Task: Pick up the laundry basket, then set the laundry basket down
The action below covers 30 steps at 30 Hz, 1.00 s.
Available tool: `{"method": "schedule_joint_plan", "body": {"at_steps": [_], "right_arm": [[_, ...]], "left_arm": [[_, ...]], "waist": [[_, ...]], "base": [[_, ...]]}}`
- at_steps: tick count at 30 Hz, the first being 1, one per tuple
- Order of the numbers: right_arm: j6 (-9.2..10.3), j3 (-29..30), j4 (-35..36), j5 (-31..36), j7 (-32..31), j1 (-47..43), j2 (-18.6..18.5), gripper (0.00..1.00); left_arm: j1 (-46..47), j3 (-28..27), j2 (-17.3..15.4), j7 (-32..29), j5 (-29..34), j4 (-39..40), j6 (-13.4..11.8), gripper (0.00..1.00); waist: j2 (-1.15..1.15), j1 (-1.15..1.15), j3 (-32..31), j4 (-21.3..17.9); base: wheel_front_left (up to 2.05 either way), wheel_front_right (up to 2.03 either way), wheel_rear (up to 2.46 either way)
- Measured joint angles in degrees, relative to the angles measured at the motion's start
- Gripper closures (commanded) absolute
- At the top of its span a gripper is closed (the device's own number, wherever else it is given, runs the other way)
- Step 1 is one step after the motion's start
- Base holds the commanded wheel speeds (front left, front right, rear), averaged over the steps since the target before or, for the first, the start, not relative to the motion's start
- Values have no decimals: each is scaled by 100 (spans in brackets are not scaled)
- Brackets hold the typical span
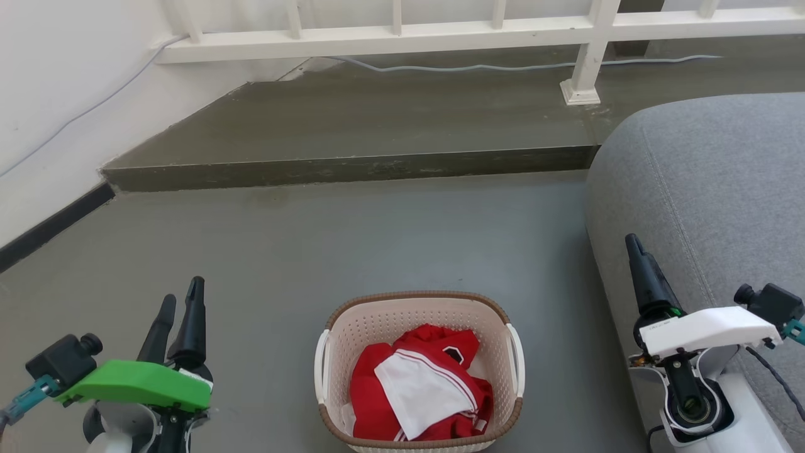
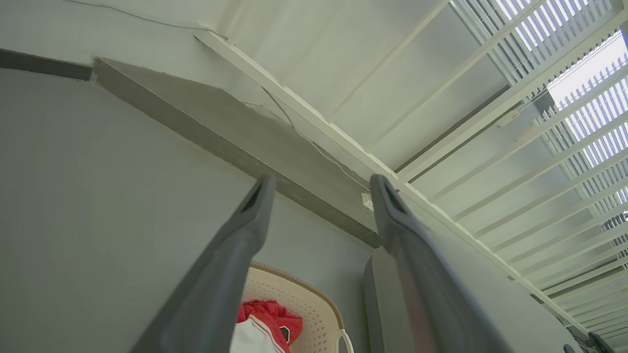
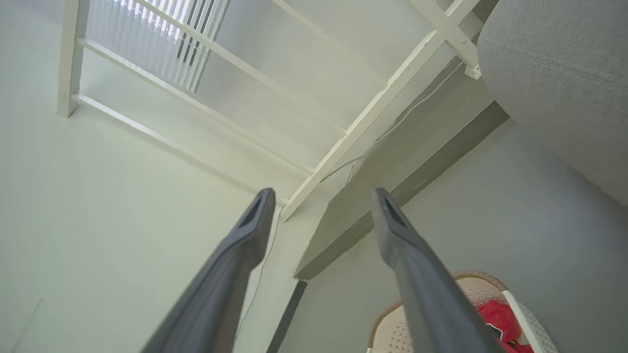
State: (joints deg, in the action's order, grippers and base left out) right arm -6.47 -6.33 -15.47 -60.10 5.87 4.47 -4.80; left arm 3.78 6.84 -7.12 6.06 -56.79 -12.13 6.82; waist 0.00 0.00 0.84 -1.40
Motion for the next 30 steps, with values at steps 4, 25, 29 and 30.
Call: {"method": "schedule_joint_plan", "body": {"at_steps": [4,25,29,30], "right_arm": [[58,-111,1,488,93,44,-64,0],[405,-520,27,2517,514,224,-60,0],[412,-593,21,2828,581,233,-56,0],[413,-612,19,2908,605,240,-55,0]], "left_arm": [[0,45,-5,78,515,34,2,0],[1,204,81,503,2598,339,5,0],[1,202,104,569,2886,372,7,0],[1,203,110,594,2989,377,7,0]], "waist": [[0,0,6,-14],[0,0,51,-8],[0,0,61,-5],[0,0,64,-5]], "base": [[0,0,0],[0,0,0],[0,0,0],[0,0,0]]}}
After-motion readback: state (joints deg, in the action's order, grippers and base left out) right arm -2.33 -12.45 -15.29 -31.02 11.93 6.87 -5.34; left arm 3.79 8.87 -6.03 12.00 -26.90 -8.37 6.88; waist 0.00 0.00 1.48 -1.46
